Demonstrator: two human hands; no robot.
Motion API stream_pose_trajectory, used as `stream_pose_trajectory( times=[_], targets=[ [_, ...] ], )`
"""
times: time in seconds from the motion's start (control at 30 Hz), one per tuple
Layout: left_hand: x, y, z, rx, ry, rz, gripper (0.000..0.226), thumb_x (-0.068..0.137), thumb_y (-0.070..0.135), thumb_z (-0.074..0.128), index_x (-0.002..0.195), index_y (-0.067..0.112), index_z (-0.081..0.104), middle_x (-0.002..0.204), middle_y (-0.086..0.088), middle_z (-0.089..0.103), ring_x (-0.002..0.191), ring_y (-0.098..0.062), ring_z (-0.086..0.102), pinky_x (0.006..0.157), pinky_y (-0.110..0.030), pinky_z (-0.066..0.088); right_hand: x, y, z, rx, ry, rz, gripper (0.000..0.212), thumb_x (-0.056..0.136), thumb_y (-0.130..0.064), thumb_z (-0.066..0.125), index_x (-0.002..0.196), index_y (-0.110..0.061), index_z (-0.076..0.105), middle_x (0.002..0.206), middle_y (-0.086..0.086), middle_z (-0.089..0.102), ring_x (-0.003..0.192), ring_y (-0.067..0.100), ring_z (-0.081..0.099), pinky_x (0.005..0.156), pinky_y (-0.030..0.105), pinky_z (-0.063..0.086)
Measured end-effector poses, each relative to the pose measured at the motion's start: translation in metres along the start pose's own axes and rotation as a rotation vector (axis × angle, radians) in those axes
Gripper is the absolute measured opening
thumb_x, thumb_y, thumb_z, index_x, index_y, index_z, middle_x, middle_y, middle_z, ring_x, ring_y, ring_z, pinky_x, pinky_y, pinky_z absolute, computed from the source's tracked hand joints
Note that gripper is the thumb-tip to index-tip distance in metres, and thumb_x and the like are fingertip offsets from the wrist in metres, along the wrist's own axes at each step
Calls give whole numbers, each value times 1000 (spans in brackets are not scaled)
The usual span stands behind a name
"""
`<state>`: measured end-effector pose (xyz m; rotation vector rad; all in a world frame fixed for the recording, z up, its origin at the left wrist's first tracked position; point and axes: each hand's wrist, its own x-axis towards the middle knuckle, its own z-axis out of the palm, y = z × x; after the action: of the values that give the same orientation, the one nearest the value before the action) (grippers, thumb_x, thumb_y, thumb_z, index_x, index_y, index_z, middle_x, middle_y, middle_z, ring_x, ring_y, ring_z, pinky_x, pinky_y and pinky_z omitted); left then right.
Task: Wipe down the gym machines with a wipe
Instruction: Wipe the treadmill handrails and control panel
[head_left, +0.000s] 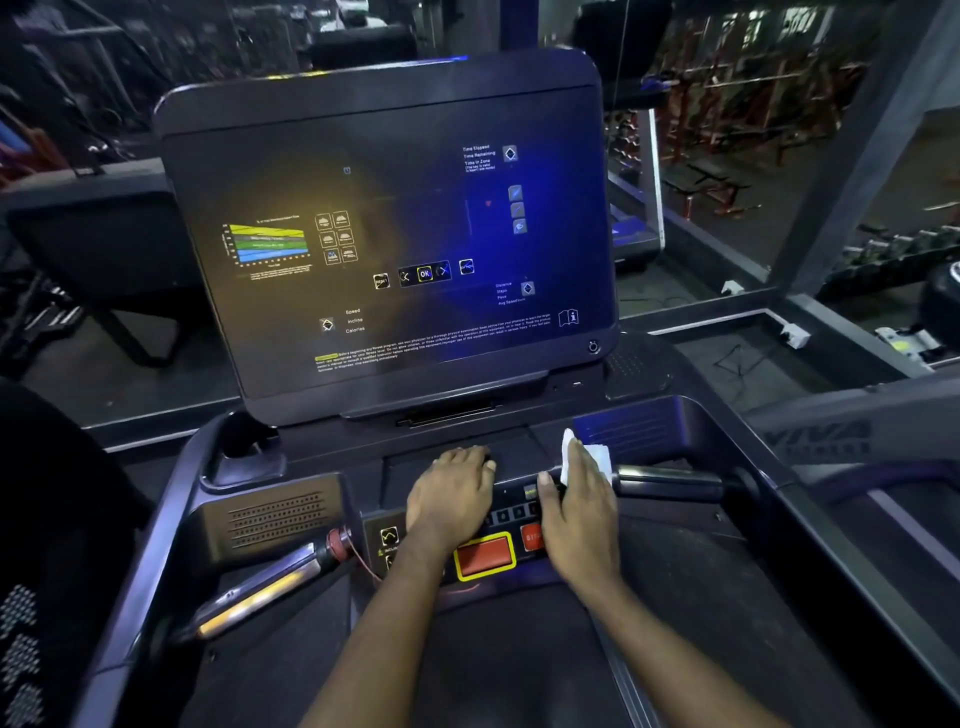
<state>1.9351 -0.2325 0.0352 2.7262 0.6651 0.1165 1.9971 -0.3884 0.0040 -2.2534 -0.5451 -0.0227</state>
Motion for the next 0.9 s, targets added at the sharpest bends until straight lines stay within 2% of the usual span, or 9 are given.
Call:
stream_pose_trajectory(
  times=[0.1,0.2,0.27,0.37,0.5,0.6,0.67,0.73,0.9],
  targets=[
    [1,-1,1,4,-2,4,40,108,38,29,139,25,51,140,5,58,134,-16,45,104,-36,39,-5,8,-2,178,78,-8,53,102,-34,46,151,-14,45,150,1,52,139,16,46,116,37,38],
    [1,-1,1,-1,-4,6,40,108,38,29,139,25,51,140,5,58,134,-16,46,104,-36,39,-4,7,-3,195,230,50,41,96,-5,58,134,-16,64,114,8,74,98,27,71,85,38,57],
    [1,-1,1,0,0,14,39,108,37,30,137,24,52,138,4,59,132,-17,48,102,-36,40,-1,4,-7,203,293,96,38,92,4,58,122,-15,71,95,12,76,82,32,72,74,34,55],
    [-1,-2,1,-5,5,19,38,108,37,30,134,23,54,135,4,60,129,-17,49,100,-36,41,13,4,-27,330,418,183,30,90,10,55,107,-7,74,96,15,76,86,33,70,73,22,42],
    [-2,0,0,-5,15,28,37,108,36,30,132,23,54,133,3,61,127,-18,51,99,-36,41,31,11,-58,337,606,136,32,93,8,51,113,-7,71,104,6,74,91,22,65,82,20,43],
    [-3,0,-1,-3,18,27,37,109,36,29,132,22,55,133,2,61,127,-18,51,98,-36,41,23,27,-50,184,256,52,34,94,1,52,122,-10,69,106,13,74,93,28,68,80,30,47],
    [-4,0,-1,-10,18,24,37,109,36,29,132,22,55,133,2,61,126,-18,51,99,-36,41,7,42,-38,37,-44,-50,48,88,-8,49,135,-9,62,134,13,65,124,26,60,106,33,44],
    [-3,0,-2,-13,21,26,37,109,36,28,131,22,55,132,2,61,125,-17,52,99,-36,41,5,54,-38,-73,-107,-151,62,80,-11,48,141,-10,57,146,4,56,139,19,47,119,30,29],
    [-1,0,1,-6,14,14,38,108,36,29,132,22,55,133,1,61,128,-18,51,100,-37,40,37,50,-51,-436,-271,-267,68,79,-23,56,146,-21,46,135,-4,58,128,18,47,107,35,28]
  ],
)
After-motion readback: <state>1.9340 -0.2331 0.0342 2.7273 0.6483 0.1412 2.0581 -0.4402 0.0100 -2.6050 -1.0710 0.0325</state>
